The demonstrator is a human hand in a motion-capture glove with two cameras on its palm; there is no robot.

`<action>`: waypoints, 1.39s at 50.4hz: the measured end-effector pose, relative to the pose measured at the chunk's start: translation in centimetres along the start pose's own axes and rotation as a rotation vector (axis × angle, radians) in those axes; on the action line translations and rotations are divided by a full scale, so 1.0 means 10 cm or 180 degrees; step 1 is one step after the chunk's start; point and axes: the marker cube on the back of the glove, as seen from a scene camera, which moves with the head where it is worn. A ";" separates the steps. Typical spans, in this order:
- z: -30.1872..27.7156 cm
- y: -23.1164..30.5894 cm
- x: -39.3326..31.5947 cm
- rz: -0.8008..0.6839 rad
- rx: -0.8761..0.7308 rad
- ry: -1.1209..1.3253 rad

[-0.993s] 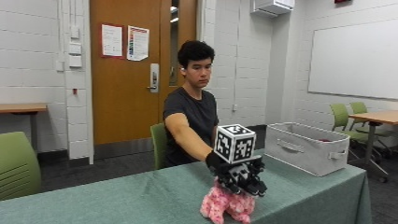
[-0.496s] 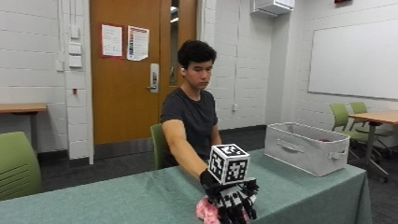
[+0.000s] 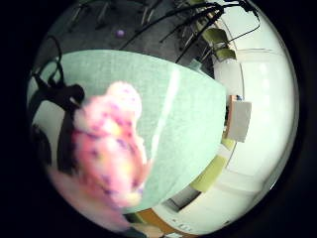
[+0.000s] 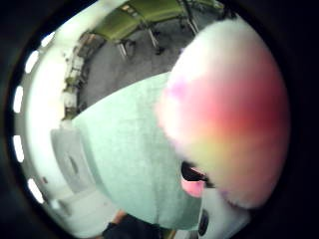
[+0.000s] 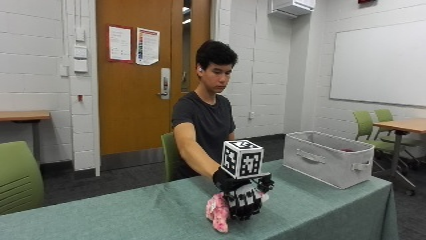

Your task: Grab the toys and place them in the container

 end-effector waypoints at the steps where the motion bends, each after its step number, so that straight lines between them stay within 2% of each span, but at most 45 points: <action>1: -0.02 0.01 0.00 -0.0003 0.0014 -0.0040; 10: -0.22 0.15 -0.09 -0.0098 -0.0006 -0.0348; 19: -0.85 0.27 -0.49 -0.0401 0.0221 -0.0459; 37: -2.51 0.65 -2.14 -0.1359 0.1039 -0.0384; 44: -3.10 0.93 -3.23 -0.1845 0.1275 -0.0393; 47: -3.28 1.13 -3.71 -0.2132 0.1258 -0.0620; 52: -3.41 1.35 -4.37 -0.2110 0.1286 -0.0630; 60: -3.41 1.90 -5.45 -0.2711 0.1299 -0.0577; 67: -3.25 2.13 -5.95 -0.3085 0.1151 -0.0674; 70: -3.14 2.04 -5.93 -0.3183 0.1092 -0.0709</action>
